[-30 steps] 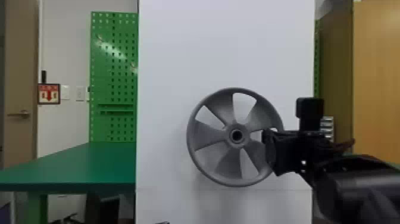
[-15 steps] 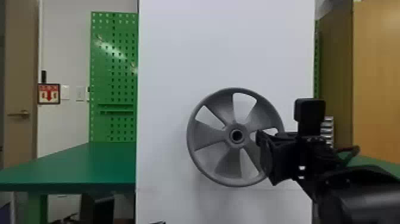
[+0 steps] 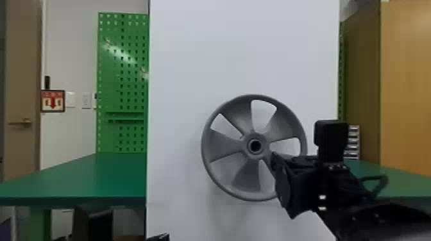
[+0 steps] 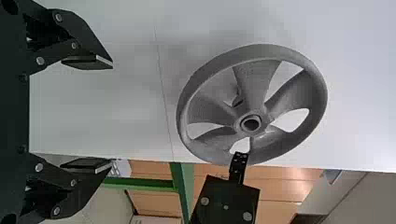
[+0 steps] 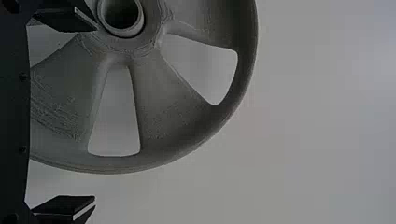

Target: Hold the wheel and insert it

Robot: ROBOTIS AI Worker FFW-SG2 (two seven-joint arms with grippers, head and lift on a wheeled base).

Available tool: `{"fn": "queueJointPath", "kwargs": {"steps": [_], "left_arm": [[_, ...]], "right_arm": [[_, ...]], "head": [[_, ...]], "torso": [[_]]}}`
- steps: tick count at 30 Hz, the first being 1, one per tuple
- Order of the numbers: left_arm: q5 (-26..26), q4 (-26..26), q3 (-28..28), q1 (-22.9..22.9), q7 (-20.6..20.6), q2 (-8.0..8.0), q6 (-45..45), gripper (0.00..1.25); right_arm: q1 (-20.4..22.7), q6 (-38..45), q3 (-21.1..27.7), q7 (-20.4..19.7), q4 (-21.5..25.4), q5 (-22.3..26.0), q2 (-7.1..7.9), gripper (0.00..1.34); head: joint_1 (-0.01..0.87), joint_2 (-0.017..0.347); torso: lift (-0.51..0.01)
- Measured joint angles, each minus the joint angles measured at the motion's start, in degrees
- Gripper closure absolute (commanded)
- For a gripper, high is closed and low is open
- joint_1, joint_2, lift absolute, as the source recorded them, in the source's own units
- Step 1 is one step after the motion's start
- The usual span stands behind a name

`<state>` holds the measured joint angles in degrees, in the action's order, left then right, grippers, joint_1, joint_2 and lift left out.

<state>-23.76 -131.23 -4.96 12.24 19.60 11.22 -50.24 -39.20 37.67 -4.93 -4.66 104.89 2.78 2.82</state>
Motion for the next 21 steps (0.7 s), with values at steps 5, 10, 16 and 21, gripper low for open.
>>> {"fn": "queueJointPath", "kwargs": {"steps": [5, 10, 16, 21], "left_arm": [[0.44, -0.27, 0.54, -0.86, 0.00, -0.04, 1.94, 0.50], [0.47, -0.50, 0.79, -0.97, 0.00, -0.06, 2.15, 0.50], [0.53, -0.60, 0.71, -0.83, 0.15, -0.06, 2.16, 0.50], [0.63, -0.60, 0.65, -0.62, 0.45, -0.06, 2.16, 0.50]], "right_arm": [[3.75, -0.72, -0.49, 0.00, 2.02, 0.32, -0.14, 0.00], [7.88, -2.48, -0.92, 0.02, 3.48, 0.46, -0.18, 0.00], [12.57, -4.65, -0.99, 0.09, 3.89, 1.11, -0.06, 0.00], [16.85, -8.43, -0.62, 0.09, 3.96, 1.38, -0.08, 0.00]], "head": [[0.000, 0.006], [0.000, 0.006], [0.000, 0.008], [0.000, 0.006]], "torso": [[-0.496], [-0.496], [-0.496], [-0.496]]}}
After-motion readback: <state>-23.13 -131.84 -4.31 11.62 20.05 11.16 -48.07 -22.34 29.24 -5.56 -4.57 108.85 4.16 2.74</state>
